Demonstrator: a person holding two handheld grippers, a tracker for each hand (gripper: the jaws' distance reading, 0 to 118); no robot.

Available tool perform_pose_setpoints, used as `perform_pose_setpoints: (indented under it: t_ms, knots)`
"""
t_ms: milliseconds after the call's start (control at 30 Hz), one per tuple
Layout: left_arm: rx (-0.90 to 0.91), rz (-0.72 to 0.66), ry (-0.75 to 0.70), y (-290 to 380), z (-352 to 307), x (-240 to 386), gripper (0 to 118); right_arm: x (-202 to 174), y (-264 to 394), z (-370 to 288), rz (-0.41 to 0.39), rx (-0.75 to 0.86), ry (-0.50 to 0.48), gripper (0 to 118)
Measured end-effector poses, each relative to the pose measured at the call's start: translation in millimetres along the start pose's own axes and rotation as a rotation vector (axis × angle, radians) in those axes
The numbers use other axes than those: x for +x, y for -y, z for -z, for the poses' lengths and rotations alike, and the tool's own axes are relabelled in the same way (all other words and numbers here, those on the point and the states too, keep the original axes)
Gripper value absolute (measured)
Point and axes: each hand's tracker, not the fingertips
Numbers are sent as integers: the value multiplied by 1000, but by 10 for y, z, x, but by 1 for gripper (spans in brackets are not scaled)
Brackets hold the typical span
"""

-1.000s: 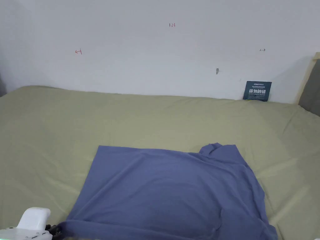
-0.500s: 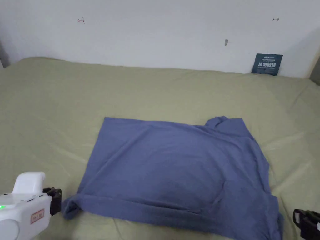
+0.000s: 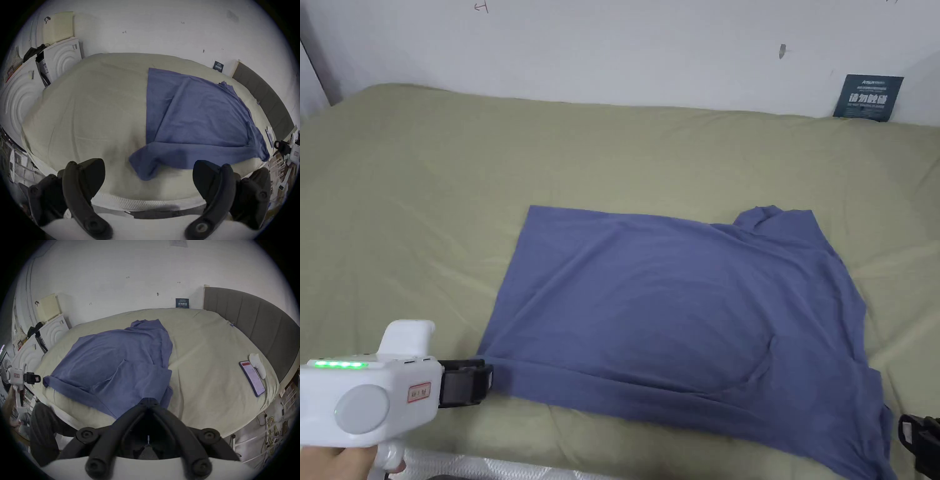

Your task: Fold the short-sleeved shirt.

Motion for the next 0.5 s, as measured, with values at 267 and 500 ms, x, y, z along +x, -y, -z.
perform_pose_setpoints:
  t_ms: [267, 500]
  knots:
    - [-107, 16, 21, -133, 303, 3, 63, 68, 21, 74, -2, -44, 0, 1]
    - [-91, 40, 14, -65, 267, 80, 0, 65, 111, 283, -52, -178, -79, 84]
